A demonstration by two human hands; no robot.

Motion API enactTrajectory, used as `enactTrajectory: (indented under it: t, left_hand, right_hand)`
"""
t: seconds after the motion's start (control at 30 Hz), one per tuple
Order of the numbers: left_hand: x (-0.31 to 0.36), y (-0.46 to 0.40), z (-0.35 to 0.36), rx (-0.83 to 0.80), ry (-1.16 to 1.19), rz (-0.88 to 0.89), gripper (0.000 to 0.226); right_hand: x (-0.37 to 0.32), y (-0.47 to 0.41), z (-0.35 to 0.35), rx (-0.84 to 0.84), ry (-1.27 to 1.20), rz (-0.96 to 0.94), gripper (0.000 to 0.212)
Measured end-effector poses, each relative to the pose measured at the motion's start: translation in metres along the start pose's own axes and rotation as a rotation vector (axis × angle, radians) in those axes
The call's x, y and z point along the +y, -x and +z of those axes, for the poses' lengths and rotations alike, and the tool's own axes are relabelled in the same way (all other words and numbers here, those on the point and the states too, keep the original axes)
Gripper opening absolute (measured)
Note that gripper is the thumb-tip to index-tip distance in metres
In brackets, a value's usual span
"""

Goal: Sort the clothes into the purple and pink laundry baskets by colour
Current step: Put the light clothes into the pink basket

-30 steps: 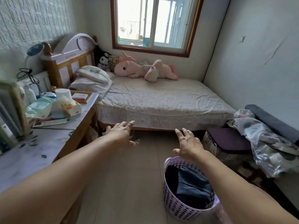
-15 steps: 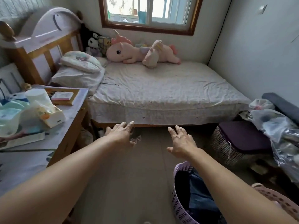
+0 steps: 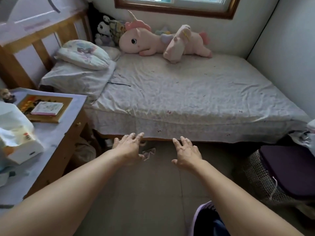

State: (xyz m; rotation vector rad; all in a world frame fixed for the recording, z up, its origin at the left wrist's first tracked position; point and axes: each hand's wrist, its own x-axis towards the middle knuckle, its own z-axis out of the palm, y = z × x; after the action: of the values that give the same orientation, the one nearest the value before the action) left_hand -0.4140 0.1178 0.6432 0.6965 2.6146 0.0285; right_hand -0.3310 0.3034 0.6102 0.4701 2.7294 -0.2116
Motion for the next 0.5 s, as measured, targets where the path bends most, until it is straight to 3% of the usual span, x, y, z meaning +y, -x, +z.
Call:
enactTrajectory:
  t: [0.5]
  left_hand:
    - [-0.039, -0.256, 0.054, -0.228, -0.065, 0.146, 0.085]
  right_hand:
    - [-0.008, -0.219, 0.062, -0.184, -0.105, 0.111, 0.081]
